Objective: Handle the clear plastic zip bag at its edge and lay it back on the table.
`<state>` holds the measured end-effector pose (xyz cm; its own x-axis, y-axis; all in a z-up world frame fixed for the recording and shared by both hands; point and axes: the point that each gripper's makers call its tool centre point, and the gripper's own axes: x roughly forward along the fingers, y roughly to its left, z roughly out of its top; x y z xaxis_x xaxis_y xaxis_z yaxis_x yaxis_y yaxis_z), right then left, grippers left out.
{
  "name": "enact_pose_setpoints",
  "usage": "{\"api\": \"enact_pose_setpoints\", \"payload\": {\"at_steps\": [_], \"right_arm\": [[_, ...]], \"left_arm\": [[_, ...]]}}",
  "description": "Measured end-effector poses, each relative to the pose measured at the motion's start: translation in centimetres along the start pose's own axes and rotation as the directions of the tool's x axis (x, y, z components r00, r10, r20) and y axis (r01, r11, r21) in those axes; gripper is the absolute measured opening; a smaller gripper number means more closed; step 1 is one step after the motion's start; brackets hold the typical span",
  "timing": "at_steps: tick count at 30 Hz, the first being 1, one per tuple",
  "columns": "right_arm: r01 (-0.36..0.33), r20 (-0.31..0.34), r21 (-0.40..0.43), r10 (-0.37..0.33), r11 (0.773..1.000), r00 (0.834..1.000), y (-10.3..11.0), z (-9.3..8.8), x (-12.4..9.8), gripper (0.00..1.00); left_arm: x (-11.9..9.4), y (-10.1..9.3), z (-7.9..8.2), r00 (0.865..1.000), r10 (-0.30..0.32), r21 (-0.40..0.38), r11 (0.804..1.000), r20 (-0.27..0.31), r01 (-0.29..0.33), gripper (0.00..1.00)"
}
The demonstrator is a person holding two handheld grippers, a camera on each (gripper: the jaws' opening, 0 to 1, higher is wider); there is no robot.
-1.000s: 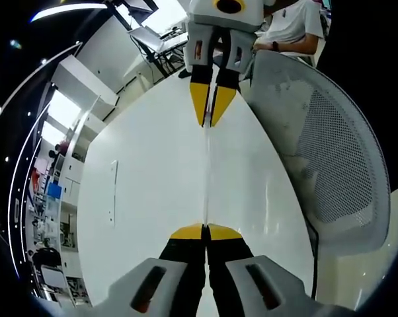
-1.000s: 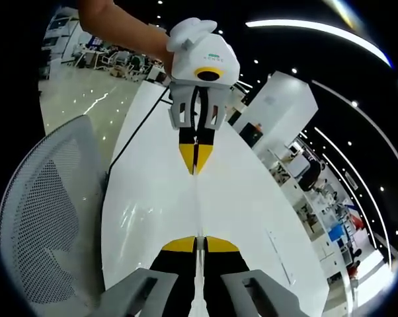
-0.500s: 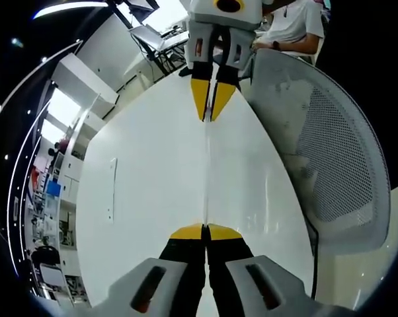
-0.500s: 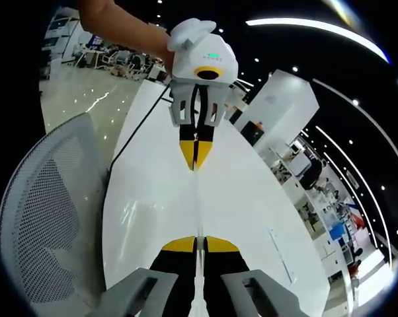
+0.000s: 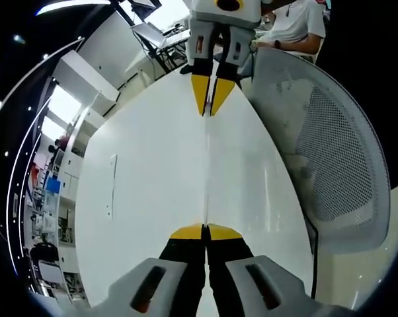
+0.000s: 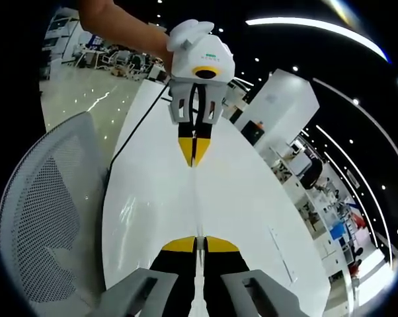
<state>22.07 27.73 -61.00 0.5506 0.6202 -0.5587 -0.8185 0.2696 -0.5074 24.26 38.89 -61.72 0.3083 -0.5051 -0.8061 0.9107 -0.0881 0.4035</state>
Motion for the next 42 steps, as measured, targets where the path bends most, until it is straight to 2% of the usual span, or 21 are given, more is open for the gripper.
{"api": "enact_pose_setpoints", "payload": {"at_steps": [11,12,20,28,33,36,42], "right_arm": [[0.004,-0.008,0.005,-0.004,1.000,1.000,-0.1,-0.3,-0.1,0.00],[0.004,-0.003,0.007,-0.004,1.000,1.000,0.0,-0.3,-0.1,0.00],[0.005,-0.006,0.009,-0.005,1.000,1.000,0.1,-0.2,-0.3,0.00],[-0.007,-0.028,0.050,0.009,0.999,1.000,0.4,-0.9,-0.5,0.00],[-0.013,-0.029,0.112,0.016,0.994,0.999,0.1,-1.0,-1.2,0.01],[-0.028,-0.018,0.133,0.031,0.991,0.999,0.2,-0.3,-1.5,0.06],[-0.054,0.012,0.150,0.053,0.987,0.999,0.3,1.2,-2.0,0.07]], "left_arm": [[-0.1,0.1,-0.6,1.000,0.004,-0.003,1.000,-0.013,-0.004,0.00],[-0.1,0.1,-0.4,1.000,0.001,-0.011,1.000,0.001,-0.001,0.00],[-0.2,0.2,-0.4,1.000,0.012,-0.002,1.000,-0.002,-0.012,0.00],[0.0,-0.3,0.3,1.000,0.018,0.022,1.000,0.006,-0.018,0.00],[0.2,-1.1,1.0,1.000,0.013,0.037,0.999,0.015,-0.013,0.00],[0.4,-1.3,1.7,1.000,0.014,0.044,0.999,0.027,-0.016,0.00],[0.9,-1.7,2.8,0.999,0.014,0.063,0.998,0.036,-0.017,0.00]]}}
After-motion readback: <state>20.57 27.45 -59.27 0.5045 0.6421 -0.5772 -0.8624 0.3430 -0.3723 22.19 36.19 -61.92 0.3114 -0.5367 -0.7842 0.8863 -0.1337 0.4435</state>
